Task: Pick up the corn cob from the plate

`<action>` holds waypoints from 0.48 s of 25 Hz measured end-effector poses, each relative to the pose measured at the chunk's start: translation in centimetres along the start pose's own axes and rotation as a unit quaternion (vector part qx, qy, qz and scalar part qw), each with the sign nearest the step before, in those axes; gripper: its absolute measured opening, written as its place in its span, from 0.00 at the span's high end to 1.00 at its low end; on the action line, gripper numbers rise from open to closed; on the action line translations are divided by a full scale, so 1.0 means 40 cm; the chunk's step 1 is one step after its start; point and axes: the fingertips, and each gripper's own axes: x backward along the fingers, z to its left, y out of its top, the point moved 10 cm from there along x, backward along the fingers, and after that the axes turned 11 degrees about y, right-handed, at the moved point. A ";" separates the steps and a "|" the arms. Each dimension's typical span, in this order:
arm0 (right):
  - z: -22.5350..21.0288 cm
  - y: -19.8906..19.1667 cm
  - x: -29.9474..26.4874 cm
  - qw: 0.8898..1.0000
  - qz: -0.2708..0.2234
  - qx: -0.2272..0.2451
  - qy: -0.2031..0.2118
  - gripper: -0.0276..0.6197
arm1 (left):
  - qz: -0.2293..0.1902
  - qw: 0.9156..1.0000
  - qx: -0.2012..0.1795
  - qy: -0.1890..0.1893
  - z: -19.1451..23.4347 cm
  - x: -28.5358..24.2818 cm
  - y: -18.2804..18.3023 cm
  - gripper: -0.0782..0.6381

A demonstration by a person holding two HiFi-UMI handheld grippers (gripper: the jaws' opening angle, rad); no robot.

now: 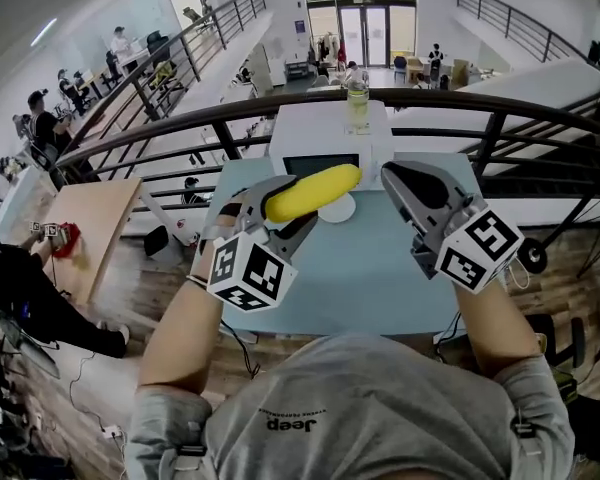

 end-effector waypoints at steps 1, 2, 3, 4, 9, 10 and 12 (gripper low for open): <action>0.019 -0.009 -0.020 1.000 0.002 -0.002 -0.006 0.93 | -0.003 1.000 0.003 -0.008 0.002 0.010 -0.033 0.52; 0.038 -0.016 -0.040 1.000 0.004 -0.007 -0.013 0.93 | -0.004 1.000 0.007 -0.016 0.007 0.021 -0.062 0.52; 0.057 -0.023 -0.061 1.000 0.006 -0.013 -0.018 0.93 | -0.005 1.000 0.012 -0.026 0.014 0.034 -0.091 0.52; 0.077 -0.032 -0.082 1.000 0.008 -0.020 -0.023 0.93 | -0.006 0.999 0.016 -0.036 0.022 0.049 -0.121 0.52; 0.165 -0.113 -0.168 0.997 0.024 -0.052 -0.045 0.93 | -0.016 0.997 0.031 -0.069 0.027 0.109 -0.278 0.52; 0.179 -0.129 -0.176 0.997 0.027 -0.060 -0.051 0.93 | -0.018 0.996 0.037 -0.074 0.022 0.116 -0.305 0.52; 0.198 -0.158 -0.189 0.995 0.033 -0.072 -0.061 0.93 | -0.018 0.995 0.053 -0.083 0.011 0.122 -0.354 0.52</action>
